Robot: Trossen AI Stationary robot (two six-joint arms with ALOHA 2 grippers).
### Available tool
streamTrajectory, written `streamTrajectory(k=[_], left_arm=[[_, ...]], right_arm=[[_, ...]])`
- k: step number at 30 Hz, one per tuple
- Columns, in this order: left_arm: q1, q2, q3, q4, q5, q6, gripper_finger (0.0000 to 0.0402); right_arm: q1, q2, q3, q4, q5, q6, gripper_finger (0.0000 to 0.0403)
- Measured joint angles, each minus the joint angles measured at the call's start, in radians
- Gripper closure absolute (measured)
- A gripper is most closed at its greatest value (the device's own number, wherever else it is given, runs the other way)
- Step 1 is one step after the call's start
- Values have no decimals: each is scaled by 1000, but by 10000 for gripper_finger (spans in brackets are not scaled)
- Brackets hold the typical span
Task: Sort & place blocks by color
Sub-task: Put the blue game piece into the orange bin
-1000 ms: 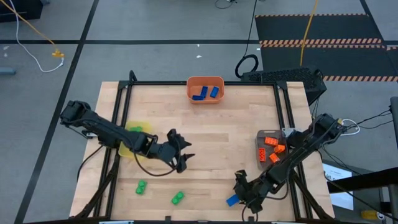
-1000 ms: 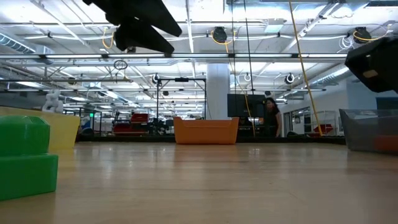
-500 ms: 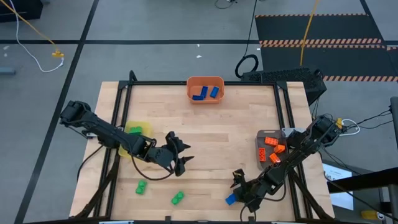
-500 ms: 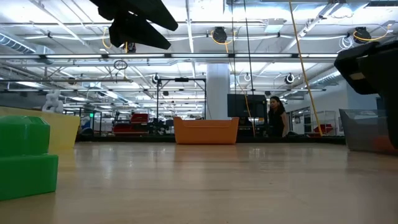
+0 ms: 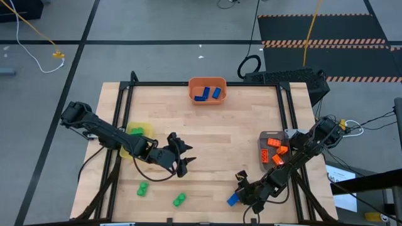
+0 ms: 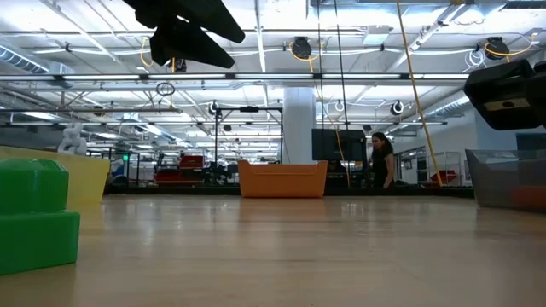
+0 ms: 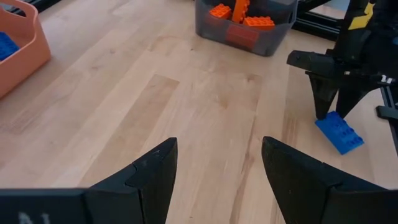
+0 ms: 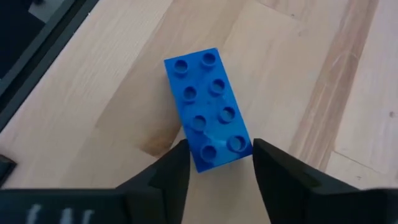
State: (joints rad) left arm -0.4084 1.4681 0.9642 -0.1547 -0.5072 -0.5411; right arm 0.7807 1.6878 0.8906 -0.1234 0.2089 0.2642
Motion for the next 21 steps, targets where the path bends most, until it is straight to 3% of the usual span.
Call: streamTrajectory(k=[6,14,18,21], left_arm=[[0,0,0,0,0,0,167],[0,0,0,0,0,1,167],[-7,0,0,0,0,1,167],[-13,0,0,0,0,1,167]], right_arm=[[0,-2,0,5,0,2,292],[-21,0,-1,-17,27,29,314],[-35,-4,-1,-16,24,29,310],[-35,-31,-1,-11,25,7,282]])
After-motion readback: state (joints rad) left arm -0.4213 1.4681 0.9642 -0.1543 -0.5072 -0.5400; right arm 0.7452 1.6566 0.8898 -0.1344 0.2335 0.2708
